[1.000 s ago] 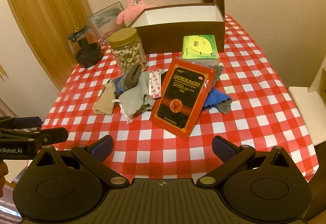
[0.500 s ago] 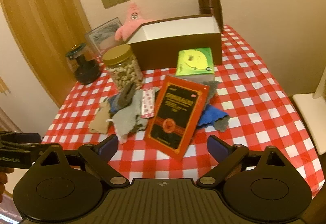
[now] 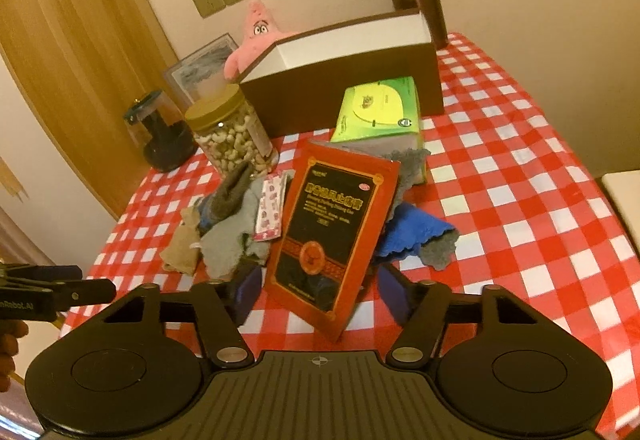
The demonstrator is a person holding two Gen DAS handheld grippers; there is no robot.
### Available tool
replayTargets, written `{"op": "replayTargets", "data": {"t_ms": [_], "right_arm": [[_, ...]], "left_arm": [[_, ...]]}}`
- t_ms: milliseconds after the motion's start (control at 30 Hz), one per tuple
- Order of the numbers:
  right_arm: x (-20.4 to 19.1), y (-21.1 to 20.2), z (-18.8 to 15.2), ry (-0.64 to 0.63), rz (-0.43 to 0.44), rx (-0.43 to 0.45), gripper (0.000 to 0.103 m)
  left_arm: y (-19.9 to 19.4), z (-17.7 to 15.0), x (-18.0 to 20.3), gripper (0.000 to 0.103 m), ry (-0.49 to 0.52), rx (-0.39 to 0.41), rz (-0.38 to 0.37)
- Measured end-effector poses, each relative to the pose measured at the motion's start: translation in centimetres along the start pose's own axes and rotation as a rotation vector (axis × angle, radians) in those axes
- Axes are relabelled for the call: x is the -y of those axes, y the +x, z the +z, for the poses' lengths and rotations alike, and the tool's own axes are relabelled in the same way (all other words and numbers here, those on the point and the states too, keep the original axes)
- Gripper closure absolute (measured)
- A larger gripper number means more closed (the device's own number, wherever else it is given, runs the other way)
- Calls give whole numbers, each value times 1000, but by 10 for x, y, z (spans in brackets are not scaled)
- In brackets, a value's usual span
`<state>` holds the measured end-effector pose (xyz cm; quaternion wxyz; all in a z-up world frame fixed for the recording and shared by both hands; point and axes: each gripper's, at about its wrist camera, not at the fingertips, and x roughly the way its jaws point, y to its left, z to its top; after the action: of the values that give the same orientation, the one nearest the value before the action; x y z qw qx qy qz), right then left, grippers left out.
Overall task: Organize soft objects
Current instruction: 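Grasp the red-and-black packet with the right gripper while the left gripper approaches the beige stocking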
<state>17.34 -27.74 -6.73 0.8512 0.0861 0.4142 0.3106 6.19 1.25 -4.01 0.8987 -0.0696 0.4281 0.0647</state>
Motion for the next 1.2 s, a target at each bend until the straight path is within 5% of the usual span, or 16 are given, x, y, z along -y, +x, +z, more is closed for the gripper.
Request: {"op": "replayTargets", "data": {"t_ms": [533, 1000, 1200], "right_arm": [[45, 69, 13, -22, 47, -91, 58], [37, 58, 36, -122, 282, -43, 73], [22, 61, 46, -146, 307, -55, 73]], "left_arm": [[45, 10, 10, 9, -68, -66, 79], [55, 18, 32, 12, -125, -90, 146], [50, 18, 35, 12, -150, -83, 175]]}}
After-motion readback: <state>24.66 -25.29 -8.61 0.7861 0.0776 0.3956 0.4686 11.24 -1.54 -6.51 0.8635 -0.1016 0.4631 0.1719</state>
